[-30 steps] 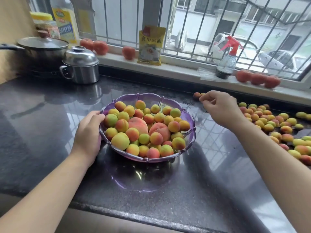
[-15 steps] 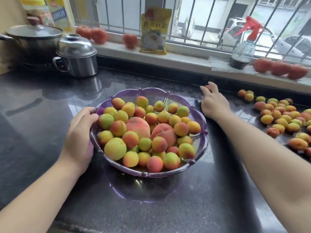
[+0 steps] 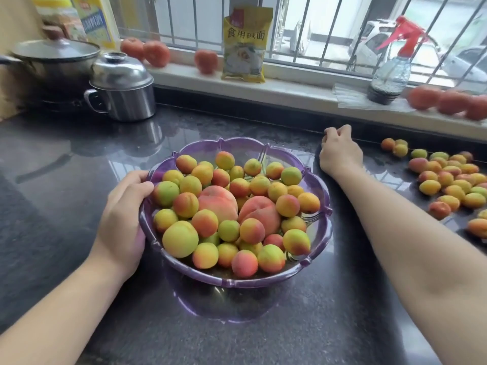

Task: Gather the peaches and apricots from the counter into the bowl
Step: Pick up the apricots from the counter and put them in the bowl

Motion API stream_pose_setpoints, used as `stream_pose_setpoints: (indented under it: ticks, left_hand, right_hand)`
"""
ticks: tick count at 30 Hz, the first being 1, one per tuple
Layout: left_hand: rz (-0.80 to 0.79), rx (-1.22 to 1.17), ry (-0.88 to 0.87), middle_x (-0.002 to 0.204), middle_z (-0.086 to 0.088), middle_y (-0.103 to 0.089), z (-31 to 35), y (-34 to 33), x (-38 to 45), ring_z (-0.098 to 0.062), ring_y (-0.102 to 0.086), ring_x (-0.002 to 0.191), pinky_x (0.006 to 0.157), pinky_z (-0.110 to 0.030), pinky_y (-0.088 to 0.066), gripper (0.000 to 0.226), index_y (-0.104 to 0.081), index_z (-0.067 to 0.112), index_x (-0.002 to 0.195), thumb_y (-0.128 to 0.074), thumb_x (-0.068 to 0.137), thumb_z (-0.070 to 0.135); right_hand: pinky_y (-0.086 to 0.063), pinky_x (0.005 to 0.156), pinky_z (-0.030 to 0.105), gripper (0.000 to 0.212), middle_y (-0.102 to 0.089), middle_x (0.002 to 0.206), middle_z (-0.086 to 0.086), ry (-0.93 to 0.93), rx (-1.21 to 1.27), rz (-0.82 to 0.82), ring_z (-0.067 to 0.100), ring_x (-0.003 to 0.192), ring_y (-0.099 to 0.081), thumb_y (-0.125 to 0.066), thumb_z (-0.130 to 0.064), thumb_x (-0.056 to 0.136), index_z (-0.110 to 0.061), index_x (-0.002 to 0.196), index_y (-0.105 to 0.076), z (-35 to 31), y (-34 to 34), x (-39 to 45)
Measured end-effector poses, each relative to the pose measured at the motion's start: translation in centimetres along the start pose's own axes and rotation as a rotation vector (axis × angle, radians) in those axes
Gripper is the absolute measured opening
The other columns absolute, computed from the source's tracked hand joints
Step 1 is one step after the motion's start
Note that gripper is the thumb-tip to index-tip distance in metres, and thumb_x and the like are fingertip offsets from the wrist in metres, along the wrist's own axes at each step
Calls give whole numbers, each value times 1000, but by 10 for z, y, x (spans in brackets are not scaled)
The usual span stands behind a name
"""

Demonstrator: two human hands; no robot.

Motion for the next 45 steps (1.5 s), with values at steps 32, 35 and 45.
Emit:
stream_pose_setpoints:
  ticks: [32, 35, 45]
  left_hand:
    - [32, 80, 55, 82, 0, -71, 2, 2, -3, -19, -62, 83, 73, -38, -48, 24, -72, 28, 80, -52, 83, 40]
    - [34, 88, 52, 83, 1, -71, 2, 2, -3, -18, -63, 84, 73, -38, -48, 24, -72, 27, 81, -52, 83, 40]
    - [45, 107, 33, 77, 7, -69, 5, 1, -5, -14, -61, 79, 72, -36, -46, 25, -71, 28, 78, -50, 84, 40]
  right_hand:
    - [-53, 90, 38, 25, -56, 115, -9, 708, 115, -326, 14, 102, -57, -62, -26, 97, -29, 120, -72, -142, 111, -122]
    - [-53, 87, 37, 24, -56, 111, -9, 698, 82, -340, 15, 102, -57, -64, -28, 94, -31, 117, -72, -146, 107, -122]
    - [-52, 86, 33, 22, -57, 108, -6, 632, 131, -347, 14, 100, -57, -64, -38, 95, -31, 115, -70, -146, 98, -121]
Point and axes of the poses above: each hand's wrist, its own x-axis towards the middle knuckle, its own y-axis out of the back of the hand, z = x × y, the point moved 3 cm from there along x, towards the middle knuckle
